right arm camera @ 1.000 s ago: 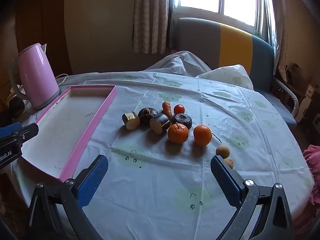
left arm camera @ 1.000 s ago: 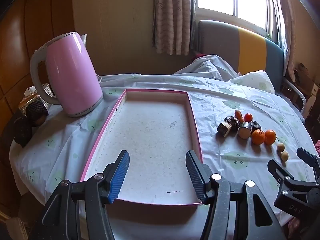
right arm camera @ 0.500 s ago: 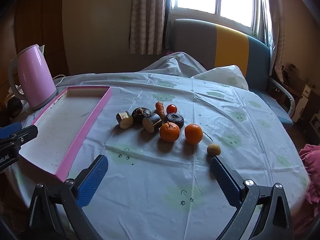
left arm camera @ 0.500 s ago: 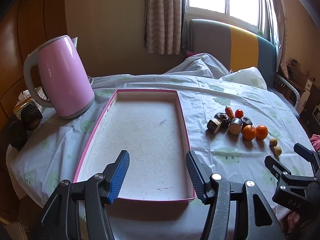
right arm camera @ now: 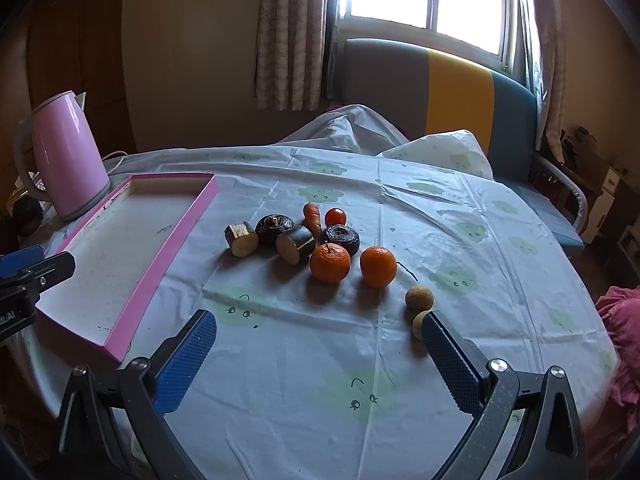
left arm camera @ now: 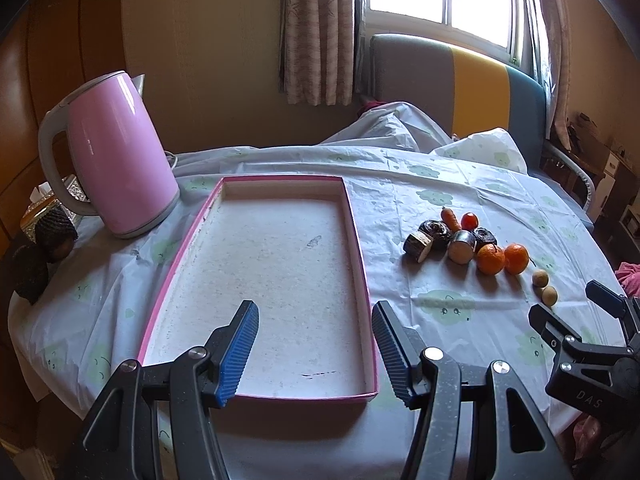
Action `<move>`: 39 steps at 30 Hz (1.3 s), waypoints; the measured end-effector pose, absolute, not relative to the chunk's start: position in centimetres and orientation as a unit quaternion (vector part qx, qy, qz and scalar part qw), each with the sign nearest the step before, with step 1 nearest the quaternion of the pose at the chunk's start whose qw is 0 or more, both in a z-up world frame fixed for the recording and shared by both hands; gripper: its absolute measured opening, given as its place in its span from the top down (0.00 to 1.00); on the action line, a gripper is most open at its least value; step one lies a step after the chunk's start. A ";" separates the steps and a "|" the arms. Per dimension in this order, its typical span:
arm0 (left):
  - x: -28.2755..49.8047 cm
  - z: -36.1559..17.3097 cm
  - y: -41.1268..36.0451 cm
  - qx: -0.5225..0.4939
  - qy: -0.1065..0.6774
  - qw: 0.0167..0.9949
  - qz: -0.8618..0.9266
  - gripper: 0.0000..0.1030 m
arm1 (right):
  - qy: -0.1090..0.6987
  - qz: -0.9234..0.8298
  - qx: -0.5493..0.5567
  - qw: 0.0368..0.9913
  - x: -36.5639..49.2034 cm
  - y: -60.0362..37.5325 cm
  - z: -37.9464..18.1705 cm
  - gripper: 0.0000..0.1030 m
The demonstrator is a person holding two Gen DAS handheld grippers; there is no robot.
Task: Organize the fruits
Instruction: 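Reach the right gripper to a small brown round fruit and grasp it, then lower the left gripper onto the beige cut block and grasp it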
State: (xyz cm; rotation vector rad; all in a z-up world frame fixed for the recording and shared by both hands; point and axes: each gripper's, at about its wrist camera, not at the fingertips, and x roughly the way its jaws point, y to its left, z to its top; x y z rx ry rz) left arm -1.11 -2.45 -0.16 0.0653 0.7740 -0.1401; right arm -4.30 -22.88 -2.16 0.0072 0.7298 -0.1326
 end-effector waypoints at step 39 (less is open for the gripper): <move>0.2 -3.1 -8.2 0.046 0.464 0.857 -0.218 0.26 | 0.431 -0.102 0.081 0.893 -0.7 -33.3 -8.5 0.74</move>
